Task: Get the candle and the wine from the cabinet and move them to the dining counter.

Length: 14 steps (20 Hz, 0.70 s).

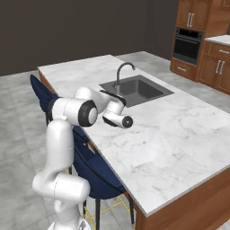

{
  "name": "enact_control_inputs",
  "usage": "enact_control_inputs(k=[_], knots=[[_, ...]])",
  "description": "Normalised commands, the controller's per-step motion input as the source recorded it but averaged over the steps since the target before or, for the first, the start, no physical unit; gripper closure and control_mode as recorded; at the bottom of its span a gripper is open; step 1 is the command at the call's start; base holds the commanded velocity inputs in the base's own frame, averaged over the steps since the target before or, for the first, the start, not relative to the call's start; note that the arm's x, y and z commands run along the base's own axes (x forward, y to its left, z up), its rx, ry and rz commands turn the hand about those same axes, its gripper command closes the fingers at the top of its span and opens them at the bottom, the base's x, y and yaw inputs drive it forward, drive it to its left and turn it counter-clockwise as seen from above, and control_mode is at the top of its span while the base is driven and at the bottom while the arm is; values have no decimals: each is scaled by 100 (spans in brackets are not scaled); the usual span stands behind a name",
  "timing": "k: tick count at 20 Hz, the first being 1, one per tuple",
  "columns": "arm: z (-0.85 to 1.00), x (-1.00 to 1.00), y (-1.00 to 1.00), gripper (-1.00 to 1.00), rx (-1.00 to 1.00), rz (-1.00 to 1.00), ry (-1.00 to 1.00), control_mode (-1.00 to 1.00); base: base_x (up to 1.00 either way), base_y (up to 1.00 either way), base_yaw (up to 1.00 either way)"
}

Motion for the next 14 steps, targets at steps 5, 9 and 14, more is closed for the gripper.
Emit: enact_control_inputs(k=[5, 9, 14], knots=[[-4, 0, 0, -100, -2, 0, -5, -100, 0, 0, 0], [0, -6, 0, -100, 0, 0, 0, -100, 0, 0, 0], [0, -41, -1, -100, 0, 0, 0, -100, 0, 0, 0]])
